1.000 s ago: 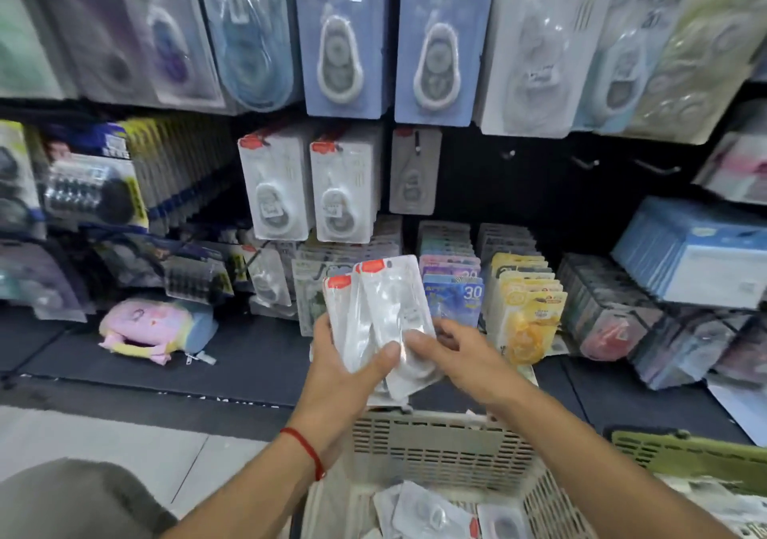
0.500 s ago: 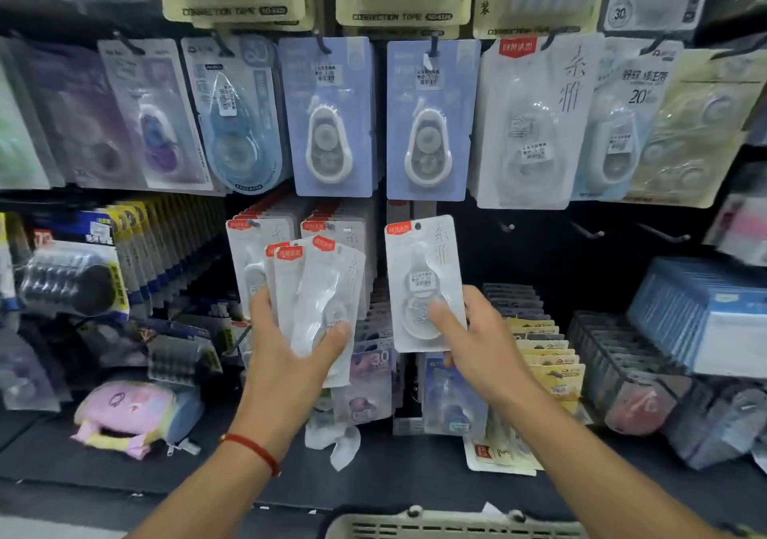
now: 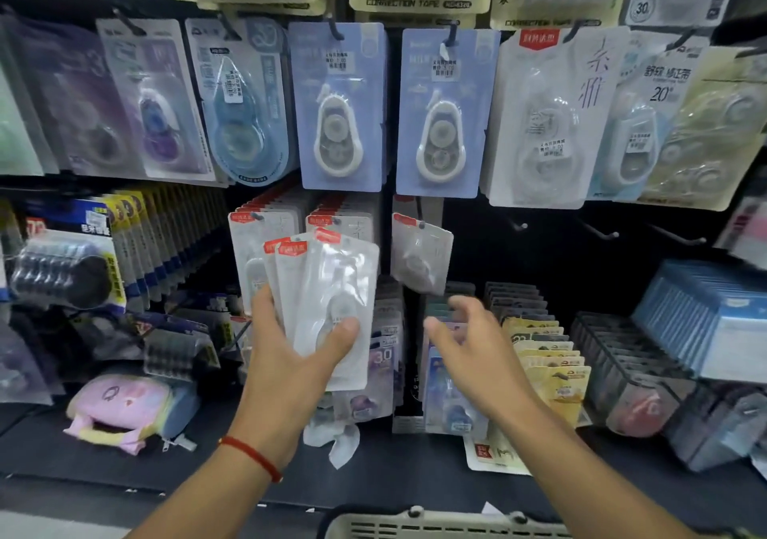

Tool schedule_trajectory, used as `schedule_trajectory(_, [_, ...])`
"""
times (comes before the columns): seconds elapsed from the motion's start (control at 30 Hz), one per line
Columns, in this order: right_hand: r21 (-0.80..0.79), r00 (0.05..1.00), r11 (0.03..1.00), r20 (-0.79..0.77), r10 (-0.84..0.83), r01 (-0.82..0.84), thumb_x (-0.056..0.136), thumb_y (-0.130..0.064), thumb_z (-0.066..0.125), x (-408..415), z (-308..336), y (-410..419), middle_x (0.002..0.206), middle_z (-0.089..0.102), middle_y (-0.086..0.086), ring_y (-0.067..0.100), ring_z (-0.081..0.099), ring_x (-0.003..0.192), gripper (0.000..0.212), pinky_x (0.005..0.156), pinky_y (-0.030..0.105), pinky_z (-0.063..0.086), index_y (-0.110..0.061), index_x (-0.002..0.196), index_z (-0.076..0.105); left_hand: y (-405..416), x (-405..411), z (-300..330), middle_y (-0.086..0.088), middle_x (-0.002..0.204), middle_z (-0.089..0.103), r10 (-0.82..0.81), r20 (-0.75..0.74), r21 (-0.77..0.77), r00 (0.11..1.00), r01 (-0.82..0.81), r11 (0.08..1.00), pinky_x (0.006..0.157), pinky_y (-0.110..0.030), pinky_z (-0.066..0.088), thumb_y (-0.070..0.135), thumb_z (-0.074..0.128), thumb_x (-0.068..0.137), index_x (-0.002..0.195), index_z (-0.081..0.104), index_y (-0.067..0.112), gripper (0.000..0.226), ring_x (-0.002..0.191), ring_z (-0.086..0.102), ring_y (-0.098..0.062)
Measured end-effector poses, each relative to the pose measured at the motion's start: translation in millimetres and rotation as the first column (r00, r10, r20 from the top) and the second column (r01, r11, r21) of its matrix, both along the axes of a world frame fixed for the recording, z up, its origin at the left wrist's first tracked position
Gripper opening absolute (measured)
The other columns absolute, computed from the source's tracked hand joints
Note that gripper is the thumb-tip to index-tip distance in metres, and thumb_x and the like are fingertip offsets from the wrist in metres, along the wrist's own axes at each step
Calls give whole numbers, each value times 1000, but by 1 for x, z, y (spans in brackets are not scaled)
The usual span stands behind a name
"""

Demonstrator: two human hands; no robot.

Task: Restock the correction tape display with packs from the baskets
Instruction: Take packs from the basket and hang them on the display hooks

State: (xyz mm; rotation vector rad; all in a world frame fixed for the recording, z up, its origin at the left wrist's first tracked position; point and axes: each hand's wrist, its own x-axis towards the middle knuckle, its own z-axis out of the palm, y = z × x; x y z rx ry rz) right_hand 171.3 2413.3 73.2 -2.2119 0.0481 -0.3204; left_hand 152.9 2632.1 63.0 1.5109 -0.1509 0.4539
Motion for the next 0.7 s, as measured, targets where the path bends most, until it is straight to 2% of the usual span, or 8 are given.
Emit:
schedule_trajectory(0.07, [151, 986, 974, 24, 168, -170, 101, -51, 61, -6, 0, 9, 123, 71, -17, -5, 63, 111, 35, 98, 28, 53, -31, 129, 66, -5, 0, -2, 18, 124, 71, -55, -40, -42, 998, 53, 998, 90, -38, 62, 46, 92, 67, 129, 52, 49, 74, 113, 72, -8])
schedule_trajectory(0.17, [251, 941, 907, 65, 331, -337, 97, -51, 68, -12, -3, 23, 104, 77, -18, -2, 70, 96, 24, 82, 18, 54, -32, 111, 74, -14, 0, -5, 11, 124, 73, -124, -87, -117, 988, 113, 987, 93, -46, 61, 42, 95, 62, 132, 52, 42, 82, 115, 73, -15])
schedule_trajectory(0.27, [331, 959, 900, 98, 267, -284, 93, -44, 77, -12, -4, 25, 96, 79, -12, 7, 74, 89, 19, 79, 25, 60, -28, 104, 75, -19, 0, -3, 7, 124, 75, -190, -130, -244, 973, 154, 957, 89, -45, 63, 45, 97, 58, 134, 52, 38, 88, 113, 75, -19])
schedule_trajectory(0.37, [386, 973, 893, 80, 219, -233, 93, -37, 79, -14, -1, 20, 95, 80, -8, 7, 75, 90, 18, 81, 27, 61, -25, 104, 74, -20, -1, 1, 4, 124, 76, -269, -152, -349, 951, 203, 915, 78, -45, 65, 41, 98, 69, 137, 51, 35, 83, 111, 76, -24])
schedule_trajectory(0.47, [437, 975, 871, 102, 198, -223, 101, -35, 69, -17, 3, 18, 96, 81, -1, 16, 78, 93, 19, 91, 52, 61, -22, 113, 66, -18, 1, 1, 3, 129, 74, -298, -138, -359, 944, 233, 904, 94, -61, 59, 36, 83, 78, 140, 49, 35, 70, 118, 73, -27])
schedule_trajectory(0.5, [447, 976, 869, 124, 176, -214, 103, -35, 65, -17, 4, 17, 95, 82, -1, 16, 78, 92, 17, 91, 56, 60, -24, 114, 62, -17, 1, 1, 4, 130, 74, -280, -130, -342, 951, 222, 913, 101, -61, 56, 37, 81, 79, 140, 49, 35, 69, 121, 72, -26])
schedule_trajectory(0.6, [474, 978, 865, 190, 84, -166, 105, -35, 60, -16, 8, 13, 95, 81, -2, 17, 78, 91, 14, 90, 55, 60, -28, 117, 57, -16, 2, 0, 10, 127, 74, -154, -108, -252, 982, 123, 960, 109, -53, 52, 35, 78, 87, 138, 51, 37, 58, 121, 70, -18])
schedule_trajectory(0.7, [474, 975, 869, 221, 36, -140, 105, -37, 60, -15, 10, 12, 94, 81, -4, 15, 77, 90, 15, 85, 47, 62, -30, 118, 57, -13, 7, -3, 14, 120, 74, -41, -94, -214, 995, 20, 977, 104, -52, 56, 30, 76, 93, 131, 53, 42, 46, 115, 72, -14])
